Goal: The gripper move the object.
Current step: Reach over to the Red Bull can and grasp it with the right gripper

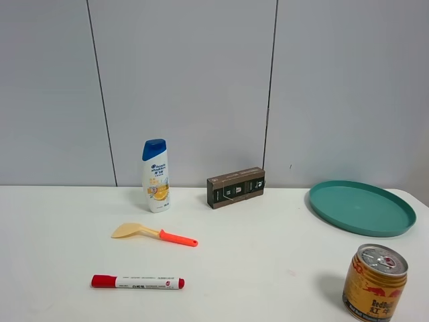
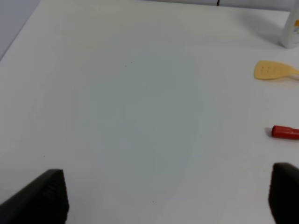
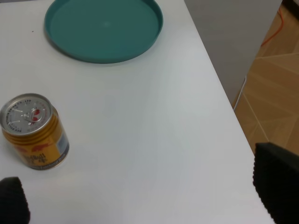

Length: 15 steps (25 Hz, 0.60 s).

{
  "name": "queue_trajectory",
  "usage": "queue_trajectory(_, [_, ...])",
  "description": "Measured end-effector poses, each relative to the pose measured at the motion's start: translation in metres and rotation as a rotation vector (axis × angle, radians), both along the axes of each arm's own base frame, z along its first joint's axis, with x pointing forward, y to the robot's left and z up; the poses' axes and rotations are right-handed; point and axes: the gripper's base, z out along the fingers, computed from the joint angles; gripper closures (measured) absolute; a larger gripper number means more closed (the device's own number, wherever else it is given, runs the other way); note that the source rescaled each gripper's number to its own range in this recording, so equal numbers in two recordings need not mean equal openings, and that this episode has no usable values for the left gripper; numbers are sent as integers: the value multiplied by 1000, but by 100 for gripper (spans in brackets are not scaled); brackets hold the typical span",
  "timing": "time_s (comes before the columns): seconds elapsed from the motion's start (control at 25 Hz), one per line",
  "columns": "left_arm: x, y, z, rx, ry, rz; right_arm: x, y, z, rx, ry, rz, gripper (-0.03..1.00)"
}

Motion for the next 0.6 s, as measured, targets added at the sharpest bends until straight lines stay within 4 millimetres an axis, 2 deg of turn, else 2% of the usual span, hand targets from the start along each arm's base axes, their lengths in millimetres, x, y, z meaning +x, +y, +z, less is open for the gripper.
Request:
queue_trajectory(0.04, [0,0,0,0,0,0,0,0,0,0,0,0,3])
queue_trajectory(0.6, [0,0,0,0,0,0,0,0,0,0,0,0,3])
